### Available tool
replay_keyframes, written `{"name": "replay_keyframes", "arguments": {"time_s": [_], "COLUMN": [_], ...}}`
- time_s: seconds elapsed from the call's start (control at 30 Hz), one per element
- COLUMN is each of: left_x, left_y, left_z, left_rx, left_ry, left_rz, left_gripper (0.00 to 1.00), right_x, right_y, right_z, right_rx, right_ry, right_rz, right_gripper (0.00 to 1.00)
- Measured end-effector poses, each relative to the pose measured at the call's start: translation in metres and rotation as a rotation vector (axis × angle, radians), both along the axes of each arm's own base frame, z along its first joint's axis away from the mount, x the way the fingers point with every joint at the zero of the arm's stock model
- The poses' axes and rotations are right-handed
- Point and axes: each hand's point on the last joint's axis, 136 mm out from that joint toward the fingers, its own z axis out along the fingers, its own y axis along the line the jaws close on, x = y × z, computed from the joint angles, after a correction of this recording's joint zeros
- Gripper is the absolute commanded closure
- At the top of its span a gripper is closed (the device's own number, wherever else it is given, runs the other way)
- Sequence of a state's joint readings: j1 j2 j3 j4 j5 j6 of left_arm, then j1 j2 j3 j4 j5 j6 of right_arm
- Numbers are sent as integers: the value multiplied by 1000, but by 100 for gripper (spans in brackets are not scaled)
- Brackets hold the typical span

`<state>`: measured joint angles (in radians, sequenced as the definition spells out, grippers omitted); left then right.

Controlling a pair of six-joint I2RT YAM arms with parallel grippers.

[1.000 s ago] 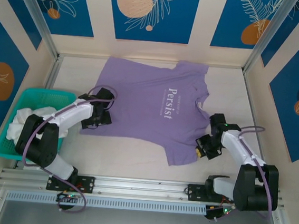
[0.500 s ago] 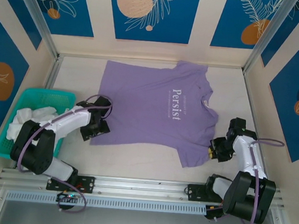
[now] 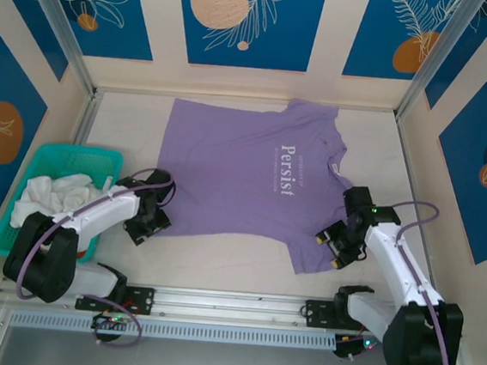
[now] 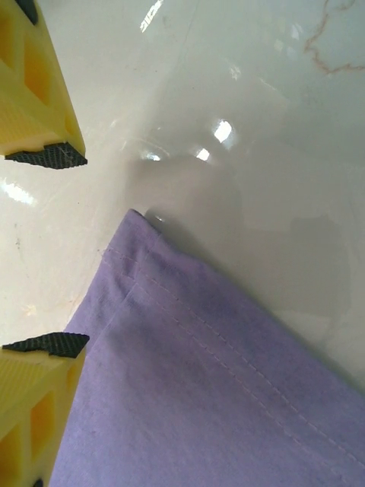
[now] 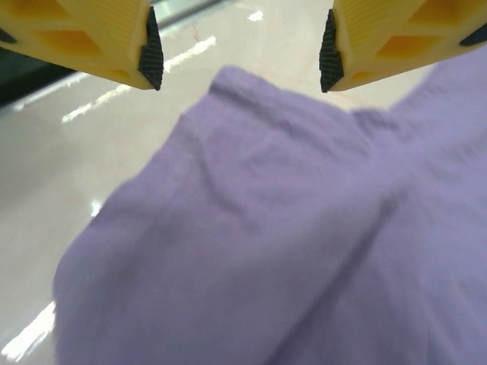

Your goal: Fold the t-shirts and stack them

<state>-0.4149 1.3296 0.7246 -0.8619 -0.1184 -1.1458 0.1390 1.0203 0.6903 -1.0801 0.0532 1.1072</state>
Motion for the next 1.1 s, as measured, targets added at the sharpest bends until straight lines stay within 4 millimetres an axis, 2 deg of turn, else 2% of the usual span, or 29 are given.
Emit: {"name": "replay_keyframes", "arguments": {"time_s": [0.13, 0.23, 0.47, 0.63, 0.8, 1.03, 1.1], "left_x": [4, 6, 16, 19, 20, 24, 26], "left_y": [4, 7, 9, 11, 14, 19, 21], "left_z": [-4, -6, -11, -12, -11, -5, -3], "left_rx": [30, 56, 88, 103, 122, 163, 177], "left_ry": [-3, -5, -21, -29, -32, -36, -41], "left_rz": [-8, -26, -70, -101, -128, -176, -188], "left_gripper": [48, 49, 54, 64, 78, 98, 100], "right_x": [-31, -43, -43, -40, -34, -22, -21], "right_y": [9, 13, 37, 51, 57, 63, 63], "right_z": [-18, -28, -47, -55, -61, -61, -60], "right_rx": [-3, -7, -7, -11, -13, -11, -18], "right_ry": [89, 141, 214, 216, 223, 215, 219], "right_rz": [2, -9, 61, 101, 100, 89, 92], "right_gripper": [50, 51, 46, 48, 61, 98, 100]}}
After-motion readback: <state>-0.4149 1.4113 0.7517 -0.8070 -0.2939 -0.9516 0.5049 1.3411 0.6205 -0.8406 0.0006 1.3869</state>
